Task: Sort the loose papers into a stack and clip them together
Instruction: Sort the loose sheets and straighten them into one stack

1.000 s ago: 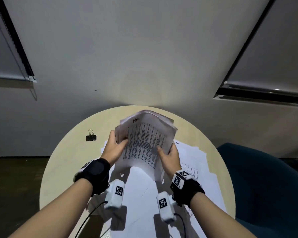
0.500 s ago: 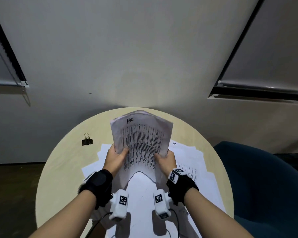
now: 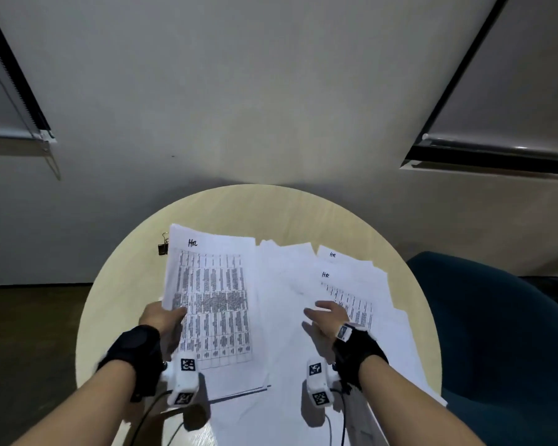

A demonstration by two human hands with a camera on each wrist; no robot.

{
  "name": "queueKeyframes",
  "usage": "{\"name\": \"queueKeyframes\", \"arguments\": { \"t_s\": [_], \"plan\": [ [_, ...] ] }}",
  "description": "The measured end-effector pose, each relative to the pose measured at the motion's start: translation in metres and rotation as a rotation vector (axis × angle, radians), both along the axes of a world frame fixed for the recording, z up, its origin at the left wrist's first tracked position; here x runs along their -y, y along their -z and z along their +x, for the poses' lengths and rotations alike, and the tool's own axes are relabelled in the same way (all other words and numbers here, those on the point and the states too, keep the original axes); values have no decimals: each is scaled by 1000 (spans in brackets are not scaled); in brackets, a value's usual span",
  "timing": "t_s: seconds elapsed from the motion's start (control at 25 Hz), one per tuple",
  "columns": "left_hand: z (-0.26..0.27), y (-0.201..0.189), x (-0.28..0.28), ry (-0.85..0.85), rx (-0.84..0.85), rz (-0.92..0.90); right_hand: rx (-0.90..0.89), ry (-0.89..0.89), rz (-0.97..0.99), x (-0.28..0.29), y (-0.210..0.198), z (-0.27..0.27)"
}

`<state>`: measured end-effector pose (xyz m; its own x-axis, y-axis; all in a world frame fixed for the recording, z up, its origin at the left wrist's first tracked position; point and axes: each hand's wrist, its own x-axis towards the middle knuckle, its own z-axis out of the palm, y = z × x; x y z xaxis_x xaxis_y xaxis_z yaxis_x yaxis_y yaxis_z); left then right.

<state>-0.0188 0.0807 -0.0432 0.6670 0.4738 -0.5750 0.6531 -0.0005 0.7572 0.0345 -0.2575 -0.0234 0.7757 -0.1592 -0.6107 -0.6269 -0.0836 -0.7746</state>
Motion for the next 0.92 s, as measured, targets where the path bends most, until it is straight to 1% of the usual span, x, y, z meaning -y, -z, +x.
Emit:
{"name": "queueKeyframes", "arguments": {
  "t_s": [0.04,0.12,0.16,0.2,0.28,0.32,0.36,0.44,0.48,0.52,0.56,0.64,0.68,0.72,0.76,0.8,0.88,0.92],
  "plan": [
    [-10,9,-12,-33,-64,27,17,-3,-135,8,12,-4],
    [-31,17,-20,2,-182,140,53,-86,-453,18,29,-11],
    [-39,17,-20,40,-230,186,58,-123,-561,20,38,-14],
    [-43,22,-20,57,-248,230,45,-148,-608,20,46,-15],
    [-44,29,-15,110,-278,279,18,-207,-625,10,57,-13],
    [-41,31,-11,138,-293,283,32,-224,-618,3,60,-8],
    [-36,33,-6,180,-306,312,70,-224,-600,-5,59,-3],
    [-27,35,3,214,-294,332,155,-190,-557,-17,61,9],
    [-23,34,7,230,-291,336,186,-150,-525,-22,58,13],
    [-20,34,10,240,-288,341,208,-79,-460,-26,57,15],
    [-19,35,11,243,-284,342,194,36,-387,-30,56,13],
    [-19,38,12,236,-289,332,147,335,-249,-34,54,7],
    [-20,37,12,233,-290,328,129,453,-231,-34,55,4],
    [-20,37,13,232,-288,325,105,514,-251,-34,53,1],
    [-20,37,13,230,-288,321,92,539,-296,-32,54,0],
    [-20,37,13,230,-284,320,78,522,-362,-32,51,-1],
    [-21,35,15,234,-285,323,107,398,-481,-35,48,0],
    [-21,33,15,237,-285,327,159,326,-469,-39,48,3]
  ]
}}
